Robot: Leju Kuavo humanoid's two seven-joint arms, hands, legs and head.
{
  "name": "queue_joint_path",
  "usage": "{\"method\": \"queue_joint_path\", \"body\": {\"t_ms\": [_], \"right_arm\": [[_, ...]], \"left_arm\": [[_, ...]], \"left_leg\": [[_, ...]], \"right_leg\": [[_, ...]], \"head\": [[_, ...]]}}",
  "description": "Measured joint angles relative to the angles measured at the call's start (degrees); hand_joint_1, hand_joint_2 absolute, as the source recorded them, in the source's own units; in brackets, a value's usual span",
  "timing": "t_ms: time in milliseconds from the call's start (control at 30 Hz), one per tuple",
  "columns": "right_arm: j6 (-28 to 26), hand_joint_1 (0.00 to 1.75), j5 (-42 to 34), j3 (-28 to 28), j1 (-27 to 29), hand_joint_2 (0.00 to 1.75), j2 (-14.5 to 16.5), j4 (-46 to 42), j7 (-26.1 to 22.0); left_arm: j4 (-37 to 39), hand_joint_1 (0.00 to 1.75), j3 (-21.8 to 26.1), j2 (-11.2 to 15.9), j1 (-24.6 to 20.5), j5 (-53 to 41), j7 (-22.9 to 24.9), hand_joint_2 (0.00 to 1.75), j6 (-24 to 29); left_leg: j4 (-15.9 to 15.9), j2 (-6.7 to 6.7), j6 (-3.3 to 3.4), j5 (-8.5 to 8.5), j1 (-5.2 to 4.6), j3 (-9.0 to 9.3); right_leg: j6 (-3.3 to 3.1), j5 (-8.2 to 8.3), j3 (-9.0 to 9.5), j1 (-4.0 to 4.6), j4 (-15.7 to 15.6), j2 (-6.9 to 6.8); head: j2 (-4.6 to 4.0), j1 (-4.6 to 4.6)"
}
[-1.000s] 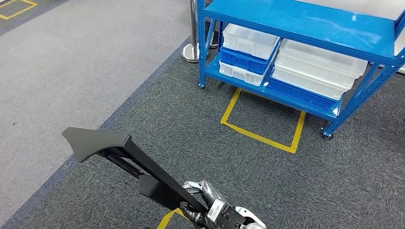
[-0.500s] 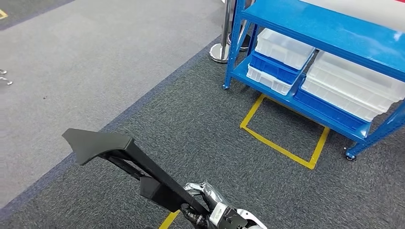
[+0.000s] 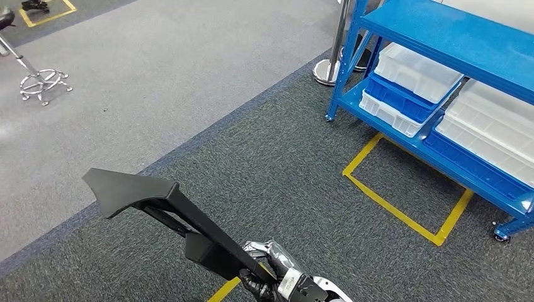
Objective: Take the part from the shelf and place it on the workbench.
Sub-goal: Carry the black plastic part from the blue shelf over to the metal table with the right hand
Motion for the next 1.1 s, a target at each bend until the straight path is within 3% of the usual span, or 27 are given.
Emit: {"method": "queue_joint_path", "body": {"t_ms": [67,100,200,267,333,367,400,433,500,533,567,633,700,767,833,900,933,967,1033,1100], "right_arm": [[0.01,1.71,0.00,0.00,-0.01,1.75,0.01,-0.14,-0.01],[0.00,1.71,0.00,0.00,-0.01,1.75,0.01,-0.21,-0.01],[0.01,1.71,0.00,0.00,-0.09,1.75,0.00,-0.29,-0.01],[0.01,1.71,-0.01,0.01,-0.16,1.75,0.00,-0.38,-0.04],[0.01,1.71,-0.01,0.02,-0.07,1.75,-0.03,-0.47,-0.08],[0.01,1.71,-0.01,0.02,0.05,1.75,-0.06,-0.48,-0.08],[0.01,1.71,0.00,0.02,0.16,1.75,-0.08,-0.46,-0.07],[0.01,1.71,0.00,0.02,0.25,1.75,-0.10,-0.45,-0.05],[0.01,1.71,0.00,0.02,0.27,1.75,-0.10,-0.45,-0.05],[0.01,1.71,0.00,0.02,0.23,1.75,-0.10,-0.45,-0.05],[0.02,1.71,-0.01,0.02,0.21,1.75,-0.09,-0.48,-0.07],[0.07,1.71,-0.01,0.02,0.20,1.75,-0.09,-0.54,-0.08],[0.31,1.71,-0.07,0.02,0.07,1.75,-0.02,-0.60,-0.09],[0.74,1.71,-0.22,0.02,-0.28,1.75,0.13,-0.61,-0.12],[1.12,1.71,-0.39,0.02,-0.54,1.75,0.27,-0.60,-0.15],[1.54,1.71,-0.51,0.04,-0.66,1.75,0.36,-0.50,-0.15],[1.80,1.71,-0.57,0.08,-0.77,1.75,0.40,-0.39,-0.14],[2.07,1.71,-0.69,0.14,-0.97,1.75,0.49,-0.27,-0.14],[2.64,1.71,-1.04,0.28,-1.67,1.75,0.85,0.03,-0.14],[3.17,1.71,-1.43,0.40,-2.50,1.75,1.27,0.36,-0.14]], "left_arm": [[0.00,0.00,0.00,0.02,-0.01,-0.07,0.04,1.75,-0.01],[0.00,0.00,0.00,0.01,-0.01,-0.08,0.06,1.75,-0.02],[0.00,0.00,0.02,-0.02,0.08,-0.08,0.10,1.75,-0.04],[0.00,0.00,0.02,-0.06,0.05,-0.08,0.20,1.75,-0.05],[0.00,0.00,0.02,-0.13,-0.06,-0.09,0.29,1.75,-0.05],[0.00,0.00,0.02,-0.16,-0.08,-0.10,0.30,1.75,-0.05],[0.00,0.00,0.02,-0.19,-0.06,-0.10,0.30,1.75,-0.05],[0.00,0.00,0.02,-0.20,-0.04,-0.11,0.31,1.75,-0.05],[0.00,0.00,0.02,-0.22,-0.02,-0.12,0.32,1.75,-0.05],[0.00,0.00,0.02,-0.25,-0.04,-0.13,0.32,1.75,-0.05],[0.00,0.00,0.02,-0.28,-0.09,-0.15,0.32,1.75,-0.04],[0.00,0.00,0.02,-0.31,-0.15,-0.21,0.33,1.75,-0.01],[0.00,0.00,0.03,-0.27,-0.12,-0.25,0.34,1.75,0.05],[0.00,0.00,0.04,-0.22,-0.17,-0.26,0.35,1.75,0.11],[0.00,0.00,0.05,-0.18,-0.32,-0.26,0.37,1.75,0.15],[0.00,0.00,0.09,-0.14,-0.51,-0.21,0.38,1.75,0.17],[0.00,0.00,0.13,-0.10,-0.58,-0.15,0.38,1.75,0.19],[0.00,0.00,0.17,-0.06,-0.61,-0.09,0.39,1.75,0.21],[0.00,0.00,0.25,0.00,-0.62,0.03,0.45,1.75,0.28],[0.00,0.00,0.31,-0.03,-0.75,0.15,0.53,1.75,0.48]], "left_leg": [[-6.86,2.36,0.61,2.21,-0.37,3.45],[-8.43,3.03,1.04,2.46,-0.55,4.09],[-9.11,1.81,2.25,2.67,-0.59,3.91],[-9.59,0.78,3.03,3.11,-0.31,4.06],[-9.71,-0.24,3.56,3.41,-0.25,3.98],[-9.64,-0.88,3.69,3.49,-0.28,3.84],[-9.53,-1.56,3.74,3.52,-0.30,3.73],[-9.38,-2.30,3.73,3.52,-0.31,3.65],[-8.99,-3.82,3.59,3.42,-0.29,3.61],[-8.80,-4.50,3.43,3.35,-0.29,3.53],[-8.55,-5.19,3.21,3.29,-0.31,3.33],[-8.35,-6.32,2.55,3.41,-0.27,2.80],[-8.40,-7.09,1.83,3.58,-0.13,2.41],[-6.66,-5.24,1.28,2.43,-0.24,1.53],[-0.87,-2.32,0.82,-0.76,-0.29,-1.16],[5.85,-1.37,0.42,-3.39,-0.15,-4.33],[7.05,-1.22,0.30,-3.35,-0.10,-4.84],[5.98,-1.01,0.24,-2.22,-0.04,-4.19],[-1.38,0.59,0.26,1.37,0.01,-0.31],[-7.39,2.38,0.81,3.14,-0.29,2.65]], "right_leg": [[0.37,-0.16,0.12,0.34,0.06,-0.96],[0.62,-0.19,0.14,0.52,0.09,-1.38],[1.46,-0.37,0.31,0.64,0.18,-2.36],[2.03,-2.09,-0.41,0.39,2.32,-0.38],[2.30,-5.71,-3.34,0.18,8.74,2.51],[2.34,-7.27,-5.17,0.16,12.49,3.18],[2.37,-7.88,-6.51,0.15,15.10,3.46],[2.38,-7.34,-6.96,0.12,15.78,3.58],[2.21,-3.41,-4.75,0.00,10.68,4.27],[2.04,-1.73,-3.06,-0.13,6.97,5.55],[1.92,-0.54,-1.71,-0.23,3.78,6.77],[1.71,-0.23,-0.80,-0.20,1.22,8.20],[1.30,0.07,-0.71,-0.19,0.78,7.12],[0.56,0.34,-0.40,-0.45,0.26,5.73],[0.09,0.39,-0.26,-0.44,0.02,4.20],[-0.02,0.31,-0.29,-0.29,0.05,2.47],[-0.02,0.26,-0.29,-0.26,0.07,1.66],[0.02,0.19,-0.25,-0.26,0.10,0.93],[0.26,-0.01,-0.05,-0.24,0.17,-0.22],[0.78,-0.22,0.06,0.11,0.32,-1.17]], "head": [[0.00,0.01],[0.00,0.03],[0.00,0.09],[0.00,0.12],[0.00,0.16],[0.00,0.17],[0.00,0.17],[0.00,0.17],[0.00,0.18],[0.00,0.17],[0.00,0.16],[0.01,0.15],[0.01,0.16],[0.00,0.05],[0.00,-0.11],[0.00,-0.16],[0.00,-0.16],[0.00,-0.17],[0.00,-0.17],[0.00,-0.16]]}}
